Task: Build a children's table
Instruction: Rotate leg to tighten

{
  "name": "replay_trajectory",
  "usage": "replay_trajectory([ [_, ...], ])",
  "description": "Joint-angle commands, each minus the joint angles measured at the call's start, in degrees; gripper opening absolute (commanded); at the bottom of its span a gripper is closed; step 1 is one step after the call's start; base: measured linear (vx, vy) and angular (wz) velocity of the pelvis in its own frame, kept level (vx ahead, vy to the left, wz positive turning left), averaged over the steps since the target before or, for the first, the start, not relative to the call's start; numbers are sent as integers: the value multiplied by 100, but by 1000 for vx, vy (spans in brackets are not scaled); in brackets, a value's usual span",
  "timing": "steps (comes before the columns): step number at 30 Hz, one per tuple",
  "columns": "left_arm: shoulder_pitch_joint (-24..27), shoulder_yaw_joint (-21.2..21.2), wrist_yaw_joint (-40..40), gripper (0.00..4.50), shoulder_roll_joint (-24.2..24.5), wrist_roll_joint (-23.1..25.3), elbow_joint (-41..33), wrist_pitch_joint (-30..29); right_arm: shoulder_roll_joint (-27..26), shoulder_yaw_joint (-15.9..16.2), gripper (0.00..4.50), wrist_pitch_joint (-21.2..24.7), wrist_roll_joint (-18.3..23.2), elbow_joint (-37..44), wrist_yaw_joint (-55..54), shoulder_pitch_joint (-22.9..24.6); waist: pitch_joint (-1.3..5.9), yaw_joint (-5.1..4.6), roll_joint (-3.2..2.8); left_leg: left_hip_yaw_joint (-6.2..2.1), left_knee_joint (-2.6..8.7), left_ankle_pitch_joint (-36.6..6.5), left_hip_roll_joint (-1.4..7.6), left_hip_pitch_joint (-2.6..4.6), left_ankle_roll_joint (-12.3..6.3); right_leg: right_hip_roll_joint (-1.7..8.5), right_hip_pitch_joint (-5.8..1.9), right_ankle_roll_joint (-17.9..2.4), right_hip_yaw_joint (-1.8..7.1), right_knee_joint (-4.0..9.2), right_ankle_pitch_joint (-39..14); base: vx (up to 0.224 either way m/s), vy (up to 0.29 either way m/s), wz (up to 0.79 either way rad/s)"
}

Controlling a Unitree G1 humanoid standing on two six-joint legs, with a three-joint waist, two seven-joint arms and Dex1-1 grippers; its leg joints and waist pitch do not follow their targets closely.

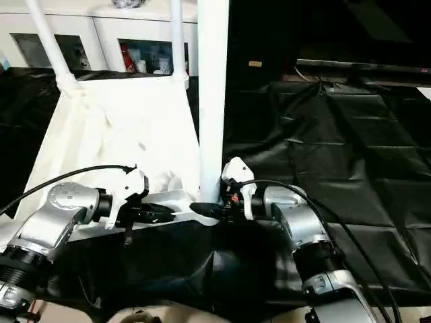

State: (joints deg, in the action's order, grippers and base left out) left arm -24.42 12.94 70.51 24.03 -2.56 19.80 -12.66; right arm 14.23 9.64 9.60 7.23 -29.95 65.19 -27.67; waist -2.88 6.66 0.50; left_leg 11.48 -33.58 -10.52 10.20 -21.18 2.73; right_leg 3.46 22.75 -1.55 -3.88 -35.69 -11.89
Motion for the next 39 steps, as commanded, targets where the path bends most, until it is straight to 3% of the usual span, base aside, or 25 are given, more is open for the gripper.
replay_trajectory([
  [1, -137, -15, -477, 0, -277, -75, 47, -24, -265, 329, 259, 109, 128, 74, 110, 148, 340, -7, 47, -168, 354, -754, 374, 78, -347, 561, -258, -1133, 338, 433, -910, 0, 0, 0],
  [2, -171, -24, -602, 0, -317, -19, 96, -39, -324, 300, 259, 113, 119, 58, 4, 168, 340, -7, 47, -168, 354, -754, 374, 78, -347, 561, -258, -1133, 338, 433, -910, 0, 0, 0],
  [5, -466, -139, -1320, 0, -728, 113, 420, -104, -821, 16, 259, 6, -144, -476, -1347, 81, 284, -48, 52, -182, 398, -1122, 370, 120, -166, 589, -213, -993, 355, 537, -1674, 0, 0, 0],
  [7, -563, -162, -1526, 0, -868, 137, 518, -122, -956, -40, 259, 48, -217, -627, -1700, 48, 257, -69, 52, -217, 416, -1487, 353, 171, 12, 628, -200, -820, 346, 628, -2504, 0, 0, 0],
  [9, -612, -156, -1638, 0, -947, 168, 564, -120, -1039, -74, 256, 76, -249, -702, -1908, 31, 231, -99, 50, -239, 444, -1681, 363, 180, 33, 629, -191, -667, 347, 678, -2859, 0, 0, 0],
  [11, -747, -147, -2001, 0, -1176, 269, 714, -147, -1324, -228, 256, 120, -262, -946, -2515, -72, 234, -127, 27, -249, 447, -1863, 362, 240, 67, 631, -161, -605, 349, 709, -3055, 0, 0, 0],
  [14, -874, -137, -2363, 0, -1443, 375, 849, -217, -1650, -320, 256, 76, -361, -1195, -3160, -205, 257, -160, 19, -261, 481, -1753, 372, 215, 141, 613, -181, -667, 348, 669, -2682, 0, 0, 0],
  [17, -877, -59, -2371, 0, -1623, 398, 821, -137, -1811, -187, 256, -246, -475, -1373, -3074, -286, 266, -164, 25, -242, 463, -1744, 365, 215, 65, 628, -180, -732, 365, 674, -2457, 0, 0, 0],
  [19, -855, -38, -2322, 0, -1613, 392, 789, -111, -1813, -223, 326, -228, -399, -1346, -3001, -283, 268, -157, 25, -234, 472, -1613, 368, 186, -25, 616, -203, -783, 375, 644, -2218, 0, 0, 0],
  [22, -734, 17, -1983, 0, -1495, 309, 646, -30, -1707, -293, 335, -92, -175, -1152, -2585, -237, 271, -147, 39, -224, 467, -1530, 363, 173, -96, 618, -220, -807, 378, 634, -2112, 0, 0, 0],
  [27, -547, 51, -1491, 0, -1222, 225, 465, 60, -1350, -107, 390, -193, -205, -907, -1922, -162, 310, -138, 53, -215, 452, -1125, 365, 120, -222, 611, -275, -869, 369, 568, -1648, 0, 0, 0],
  [34, -301, 88, -597, 0, -707, 48, 154, 194, -578, 134, 390, -279, -194, -449, -683, -42, 340, -116, 41, -178, 397, -692, 371, 101, -450, 568, -307, -1152, 340, 458, -721, 0, 0, 0],
  [39, -154, 87, -90, 0, -425, -119, -85, 86, -178, 271, 390, -361, -301, -290, -64, 26, 326, -86, 37, -168, 395, -726, 387, 99, -489, 570, -296, -1241, 326, 451, -738, 0, 0, 0],
])
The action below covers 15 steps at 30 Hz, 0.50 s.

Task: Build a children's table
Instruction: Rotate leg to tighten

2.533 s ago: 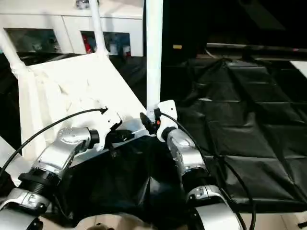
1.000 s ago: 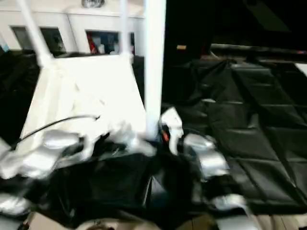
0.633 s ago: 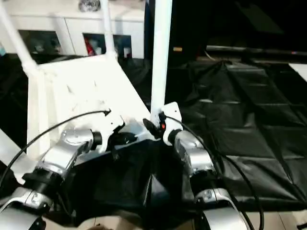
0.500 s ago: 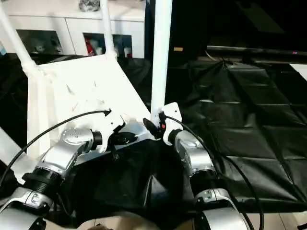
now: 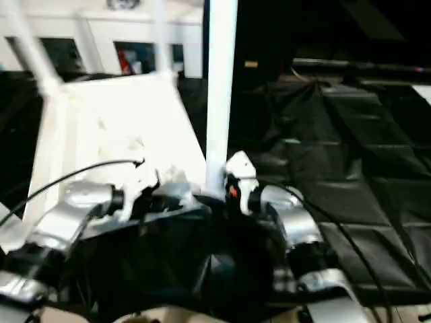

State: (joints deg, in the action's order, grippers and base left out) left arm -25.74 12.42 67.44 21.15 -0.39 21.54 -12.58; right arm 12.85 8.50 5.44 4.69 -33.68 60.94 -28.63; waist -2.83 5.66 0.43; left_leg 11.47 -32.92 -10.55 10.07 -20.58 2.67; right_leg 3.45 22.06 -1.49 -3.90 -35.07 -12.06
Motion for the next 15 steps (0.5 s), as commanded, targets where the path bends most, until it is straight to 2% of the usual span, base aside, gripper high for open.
replay_trajectory([
  [1, -3, 145, 280, 0, -93, -356, -286, 70, 19, 412, 390, 91, -36, 111, 452, 126, 314, 19, 48, -169, 332, -790, 400, 45, -454, 573, -230, -1226, 329, 406, -859, 0, 0, 0],
  [5, 94, 188, 577, 0, 110, -451, -422, -64, 163, 473, 390, 209, 45, 230, 714, 133, 311, 24, 47, -175, 344, -881, 408, 54, -380, 577, -225, -1187, 336, 415, -1044, 0, 0, 0],
  [7, 126, 170, 639, 0, 153, -478, -465, -98, 186, 477, 358, 272, 89, 280, 801, 137, 311, 22, 47, -174, 345, -861, 404, 56, -355, 568, -220, -1207, 337, 409, -1005, 0, 0, 0],
  [9, 140, 160, 668, 0, 173, -491, -487, -119, 189, 476, 355, 305, 112, 300, 845, 139, 314, 23, 51, -171, 340, -810, 407, 61, -362, 567, -221, -1235, 340, 399, -892, 0, 0, 0],
  [12, 165, 162, 767, 0, 220, -527, -535, -201, 185, 475, 318, 338, 150, 321, 953, 140, 319, 34, 64, -167, 333, -744, 402, 58, -379, 565, -227, -1268, 336, 382, -781, 0, 0, 0],
  [15, 174, 172, 765, 0, 236, -552, -557, -217, 176, 505, 301, 402, 192, 381, 1005, 170, 320, 40, 60, -169, 332, -697, 406, 59, -389, 564, -227, -1278, 332, 377, -734, 0, 0, 0],
])
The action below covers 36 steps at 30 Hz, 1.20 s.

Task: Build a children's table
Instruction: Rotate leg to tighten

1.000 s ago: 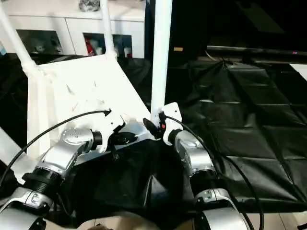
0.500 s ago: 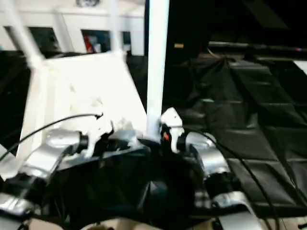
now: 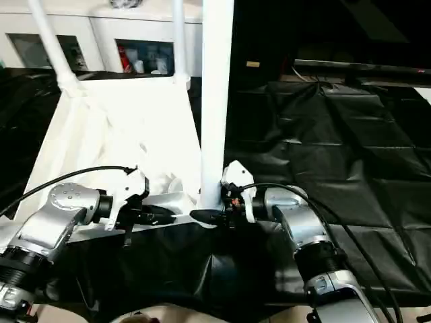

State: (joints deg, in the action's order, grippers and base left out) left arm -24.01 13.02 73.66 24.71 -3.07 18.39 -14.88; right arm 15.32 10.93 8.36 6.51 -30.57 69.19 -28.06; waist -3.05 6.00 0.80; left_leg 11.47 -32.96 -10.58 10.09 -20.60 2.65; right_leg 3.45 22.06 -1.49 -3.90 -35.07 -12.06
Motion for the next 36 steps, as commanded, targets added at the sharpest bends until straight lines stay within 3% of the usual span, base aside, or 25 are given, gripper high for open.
replay_trajectory([
  [1, 2, 112, 140, 0, -119, -286, -243, 13, -71, 264, 287, 114, 12, 74, 181, 114, 343, 11, 22, -167, 333, -698, 404, 65, -386, 563, -227, -1279, 334, 376, -716, 0, 0, 0],
  [4, -2, 104, 32, 0, -147, -285, -230, 50, -111, 280, 269, 144, 22, 79, 149, 144, 341, 18, 26, -167, 333, -726, 399, 63, -366, 571, -229, -1275, 335, 381, -757, 0, 0, 0],
  [8, -173, -3, -693, 0, -425, -28, 98, 156, -434, 117, 263, 1, -99, -225, -649, 120, 315, -3, 36, -177, 349, -867, 391, 68, -288, 585, -215, -1218, 347, 425, -1053, 0, 0, 0],
  [12, -335, -110, -1371, 0, -761, 114, 263, 66, -878, -200, 262, 76, -230, -742, -1945, -65, 259, -51, 27, -195, 392, -1279, 381, 106, -105, 589, -173, -1029, 357, 526, -1907, 0, 0, 0],
  [13, -388, -130, -1613, 0, -882, 165, 301, 4, -1032, -314, 262, 92, -243, -904, -2360, -127, 278, -82, 38, -230, 398, -1451, 372, 134, 28, 622, -187, -916, 350, 559, -2354, 0, 0, 0],
  [14, -413, -138, -1758, 0, -969, 190, 310, -24, -1124, -371, 262, 102, -238, -986, -2568, -159, 274, -98, 38, -235, 406, -1429, 381, 117, 46, 627, -192, -888, 356, 557, -2369, 0, 0, 0],
  [17, -482, -124, -2215, 0, -1222, 305, 325, -153, -1396, -510, 262, 129, -214, -1158, -3115, -240, 286, -117, 30, -227, 405, -1410, 386, 132, 26, 608, -162, -873, 368, 555, -2176, 0, 0, 0],
  [23, -512, -86, -2819, 0, -1599, 464, 251, -280, -1784, -487, 262, -116, -350, -1361, -3667, -365, 328, -89, 18, -195, 367, -961, 369, 85, -138, 592, -198, -1024, 369, 469, -1300, 0, 0, 0],
  [25, -486, -70, -2786, 0, -1624, 469, 228, -213, -1814, -474, 332, -283, -321, -1381, -3483, -366, 342, -84, 21, -185, 356, -834, 363, 70, -228, 580, -216, -1069, 362, 443, -1026, 0, 0, 0],
  [28, -428, -35, -2682, 0, -1588, 447, 172, -122, -1776, -511, 334, -240, -232, -1328, -3279, -358, 334, -84, 22, -181, 357, -866, 363, 68, -279, 579, -217, -1088, 356, 448, -1042, 0, 0, 0],
  [30, -387, -13, -2634, 0, -1565, 443, 131, -99, -1732, -508, 374, -226, -231, -1292, -3210, -353, 320, -93, 21, -192, 373, -991, 372, 75, -241, 586, -212, -1050, 356, 474, -1280, 0, 0, 0],
  [32, -289, 33, -2482, 0, -1480, 419, 62, -62, -1450, -355, 379, -341, -306, -1061, -2843, -272, 318, -88, 21, -192, 372, -1056, 375, 75, -223, 592, -214, -1022, 361, 485, -1379, 0, 0, 0],
  [36, -247, 51, -2378, 0, -1419, 407, 34, -53, -1140, -250, 379, -417, -275, -769, -2410, -168, 352, -57, 33, -179, 340, -707, 380, 55, -369, 572, -237, -1094, 359, 410, -755, 0, 0, 0],
])
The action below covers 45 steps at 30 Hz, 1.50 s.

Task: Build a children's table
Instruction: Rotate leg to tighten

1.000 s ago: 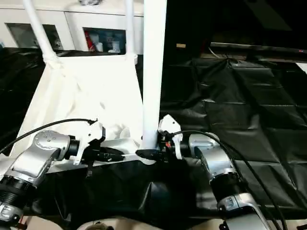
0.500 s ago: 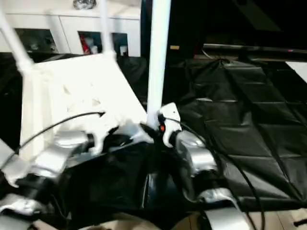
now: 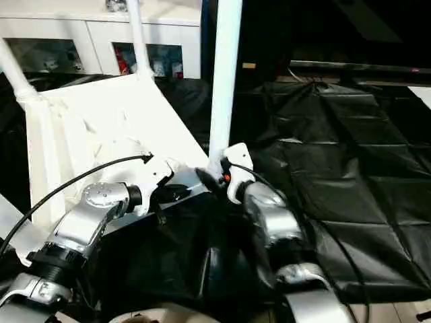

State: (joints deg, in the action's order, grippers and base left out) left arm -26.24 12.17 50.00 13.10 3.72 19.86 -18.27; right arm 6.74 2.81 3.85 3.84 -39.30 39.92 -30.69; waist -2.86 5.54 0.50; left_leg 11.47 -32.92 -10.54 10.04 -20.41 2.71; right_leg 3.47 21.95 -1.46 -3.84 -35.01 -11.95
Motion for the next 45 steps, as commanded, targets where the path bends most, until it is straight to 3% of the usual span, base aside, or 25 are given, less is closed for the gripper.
replay_trajectory([
  [1, -22, 125, 31, 0, -221, -267, -104, 296, 65, 586, 379, -33, 54, 382, 879, 210, 330, -10, 14, -179, 330, -665, 373, 35, -410, 569, -216, -1146, 350, 402, -694, 0, 0, 0],
  [3, -39, 102, 64, 0, -172, -257, -65, 317, 564, 465, 379, 18, 180, 696, 1311, 358, 330, 50, 68, -159, 299, -692, 370, 40, -497, 556, -243, -1108, 349, 418, -664, 0, 0, 0],
  [5, -45, 96, 78, 0, -146, -251, -47, 330, 786, 392, 379, 19, 219, 812, 1485, 429, 323, 81, 67, -168, 304, -630, 374, 13, -556, 563, -246, -1084, 339, 415, -698, 0, 0, 0],
  [9, -28, 82, 125, 0, -69, -239, -35, 362, 1428, 195, 379, 20, 270, 1100, 1877, 674, 310, 88, 84, -173, 305, -801, 372, 30, -512, 568, -234, -1015, 329, 470, -1184, 0, 0, 0],
  [10, -20, 82, 131, 0, -52, -235, -38, 370, 1533, 162, 379, 39, 286, 1150, 1941, 723, 317, 91, 105, -170, 296, -776, 372, 30, -528, 556, -240, -984, 330, 467, -1159, 0, 0, 0],
  [12, -8, 76, 147, 0, -35, -234, -48, 377, 1625, 110, 379, 66, 329, 1200, 1973, 776, 323, 76, 102, -177, 292, -701, 363, 6, -582, 555, -244, -1010, 321, 454, -1068, 0, 0, 0],
  [18, 31, 122, 280, 0, 66, -240, -74, 466, 1875, 0, 379, 224, 561, 1530, 2216, 963, 319, 69, 99, -179, 288, -762, 365, 23, -602, 548, -230, -1000, 312, 475, -1218, 0, 0, 0],
  [23, 69, 174, 389, 0, 120, -261, -104, 495, 1863, 40, 379, 214, 603, 1782, 2193, 1056, 322, 75, 106, -178, 278, -699, 359, 10, -642, 548, -229, -992, 309, 466, -1147, 0, 0, 0],
  [31, 218, 363, 867, 0, 322, -347, -312, 580, 1530, 16, 379, 34, 432, 1400, 1487, 735, 327, 59, 84, -178, 292, -699, 365, 26, -525, 549, -208, -1055, 309, 454, -1148, 0, 0, 0],
  [38, 296, 388, 1112, 0, 472, -439, -468, 521, 1313, 182, 379, 28, 419, 1195, 1495, 531, 359, 57, 62, -175, 271, -488, 375, 14, -573, 547, -226, -1229, 312, 363, -516, 0, 0, 0],
  [40, 315, 384, 1148, 0, 531, -444, -481, 526, 1255, 274, 379, 38, 449, 1138, 1643, 497, 362, 47, 88, -166, 255, -442, 362, -3, -617, 543, -236, -1261, 313, 346, -383, 0, 0, 0],
  [45, 339, 376, 1207, 0, 639, -476, -497, 522, 1173, 357, 364, -8, 415, 927, 1707, 385, 360, 58, 55, -161, 249, -412, 375, -1, -653, 540, -217, -1306, 310, 337, -350, 0, 0, 0],
])
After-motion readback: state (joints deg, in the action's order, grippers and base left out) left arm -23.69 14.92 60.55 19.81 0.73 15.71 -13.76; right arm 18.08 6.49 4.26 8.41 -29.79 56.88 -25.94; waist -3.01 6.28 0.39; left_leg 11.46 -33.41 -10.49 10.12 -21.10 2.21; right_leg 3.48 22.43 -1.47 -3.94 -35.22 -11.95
